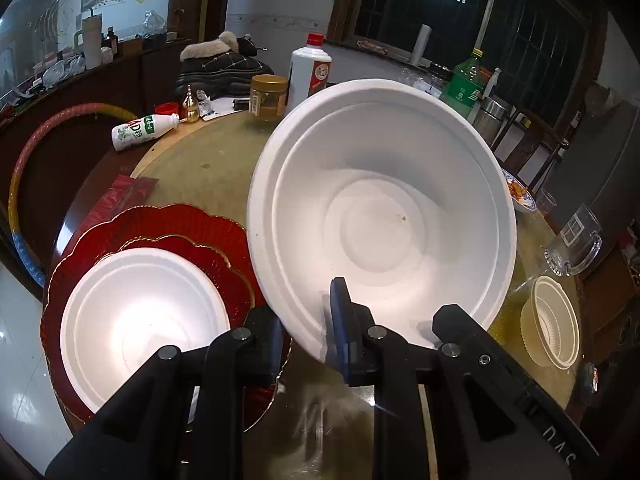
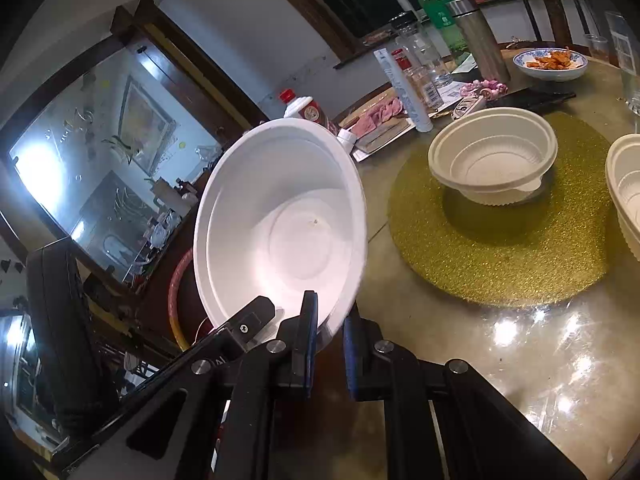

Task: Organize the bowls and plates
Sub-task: 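Lift the second white bowl with both grippers over the red plate stack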

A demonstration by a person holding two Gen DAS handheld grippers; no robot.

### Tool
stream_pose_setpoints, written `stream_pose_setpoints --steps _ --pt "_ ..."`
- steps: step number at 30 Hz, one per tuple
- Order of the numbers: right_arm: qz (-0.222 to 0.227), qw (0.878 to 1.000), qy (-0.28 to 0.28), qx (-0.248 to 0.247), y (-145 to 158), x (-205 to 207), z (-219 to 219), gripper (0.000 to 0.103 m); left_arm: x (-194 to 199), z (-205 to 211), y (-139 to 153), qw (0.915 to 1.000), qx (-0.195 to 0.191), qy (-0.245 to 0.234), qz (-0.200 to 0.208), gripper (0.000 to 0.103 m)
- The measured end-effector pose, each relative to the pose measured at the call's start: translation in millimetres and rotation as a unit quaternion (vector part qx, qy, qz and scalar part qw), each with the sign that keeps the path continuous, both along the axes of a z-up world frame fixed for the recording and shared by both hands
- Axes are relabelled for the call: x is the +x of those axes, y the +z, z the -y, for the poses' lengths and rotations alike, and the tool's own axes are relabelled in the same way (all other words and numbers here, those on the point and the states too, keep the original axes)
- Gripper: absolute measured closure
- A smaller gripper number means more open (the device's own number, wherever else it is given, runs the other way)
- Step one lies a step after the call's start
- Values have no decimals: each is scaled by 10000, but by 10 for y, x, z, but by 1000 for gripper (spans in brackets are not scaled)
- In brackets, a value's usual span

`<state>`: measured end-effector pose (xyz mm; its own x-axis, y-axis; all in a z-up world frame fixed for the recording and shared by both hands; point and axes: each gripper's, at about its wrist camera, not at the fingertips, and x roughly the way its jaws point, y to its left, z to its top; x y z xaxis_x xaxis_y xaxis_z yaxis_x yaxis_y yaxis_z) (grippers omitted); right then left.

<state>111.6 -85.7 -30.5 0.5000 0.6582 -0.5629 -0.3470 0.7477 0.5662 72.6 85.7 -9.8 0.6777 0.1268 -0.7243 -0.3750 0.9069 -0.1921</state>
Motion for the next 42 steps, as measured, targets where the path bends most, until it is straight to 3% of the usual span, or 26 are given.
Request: stream_pose_setpoints --steps 20,42 --pt "-34 9996 249 -100 -79 -24 -118 92 -225 -74 -69 9998 -172 19 52 83" --pt "165 9983 543 -110 -137 -103 -194 91 -453 -71 -75 9990 199 -6 392 83"
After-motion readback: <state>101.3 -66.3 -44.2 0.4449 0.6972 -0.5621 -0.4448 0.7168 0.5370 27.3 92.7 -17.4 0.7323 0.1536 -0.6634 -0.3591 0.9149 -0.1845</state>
